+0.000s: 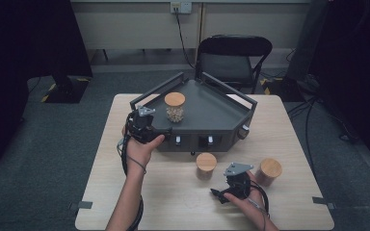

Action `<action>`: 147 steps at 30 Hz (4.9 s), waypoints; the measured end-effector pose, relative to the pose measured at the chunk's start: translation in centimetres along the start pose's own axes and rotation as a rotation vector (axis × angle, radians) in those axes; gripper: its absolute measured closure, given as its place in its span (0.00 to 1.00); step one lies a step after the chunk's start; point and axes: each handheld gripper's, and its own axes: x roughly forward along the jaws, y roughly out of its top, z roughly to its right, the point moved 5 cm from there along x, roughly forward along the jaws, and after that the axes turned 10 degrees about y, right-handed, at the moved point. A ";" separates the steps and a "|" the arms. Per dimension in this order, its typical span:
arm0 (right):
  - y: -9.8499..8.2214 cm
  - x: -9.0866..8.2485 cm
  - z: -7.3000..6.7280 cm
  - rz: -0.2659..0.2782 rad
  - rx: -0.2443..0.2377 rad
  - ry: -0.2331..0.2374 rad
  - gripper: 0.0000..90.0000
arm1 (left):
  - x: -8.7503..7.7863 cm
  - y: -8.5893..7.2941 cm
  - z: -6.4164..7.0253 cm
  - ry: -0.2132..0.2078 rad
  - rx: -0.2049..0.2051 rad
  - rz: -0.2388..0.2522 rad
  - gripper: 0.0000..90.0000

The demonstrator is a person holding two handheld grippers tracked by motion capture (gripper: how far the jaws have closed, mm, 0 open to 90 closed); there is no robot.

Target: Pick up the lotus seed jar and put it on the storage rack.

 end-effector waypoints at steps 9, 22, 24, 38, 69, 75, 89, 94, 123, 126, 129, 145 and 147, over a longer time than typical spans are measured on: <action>0.0 0.0 0.0 0.000 0.001 0.000 0.00 | -0.1 -0.8 -0.2 0.001 -0.006 -0.006 0.05; 0.0 0.0 0.0 -0.001 0.000 0.000 0.00 | -0.3 -1.6 0.0 0.013 0.017 -0.011 0.05; 0.0 0.0 0.0 0.000 0.000 0.000 0.00 | -0.3 -1.7 0.0 0.008 0.011 -0.008 0.05; 0.0 0.0 0.0 0.000 -0.001 0.000 0.00 | -0.5 -2.9 0.4 0.003 0.018 -0.012 0.05; 0.0 0.0 0.0 0.000 0.000 0.000 0.00 | -0.6 -5.6 0.1 -0.007 0.013 -0.032 0.05; 0.0 0.0 0.0 -0.001 0.001 0.000 0.00 | -0.5 -6.2 0.0 -0.007 0.008 -0.040 0.05; 0.0 0.0 0.0 -0.001 0.000 0.000 0.00 | -0.6 -7.3 -0.3 0.001 -0.003 -0.047 0.05; 0.0 0.0 0.0 -0.001 0.000 0.000 0.00 | -0.5 -7.7 -0.4 0.001 -0.010 -0.052 0.05; 0.0 0.0 -0.1 -0.001 0.001 0.000 0.00 | 0.3 -10.4 -0.2 -0.005 -0.029 -0.088 0.06; 0.0 0.0 -0.1 -0.001 0.000 0.000 0.00 | 0.4 -10.5 -0.2 -0.006 -0.034 -0.094 0.06; 0.0 0.0 -0.1 -0.001 0.001 -0.001 0.00 | 0.4 -10.7 -0.2 -0.004 -0.034 -0.097 0.06; 0.0 0.0 -0.2 -0.001 0.001 0.000 0.00 | 0.8 -12.0 0.2 0.008 -0.032 -0.126 0.06; 0.0 0.0 -0.2 -0.001 0.001 0.000 0.00 | 0.9 -12.1 0.2 0.008 -0.030 -0.132 0.06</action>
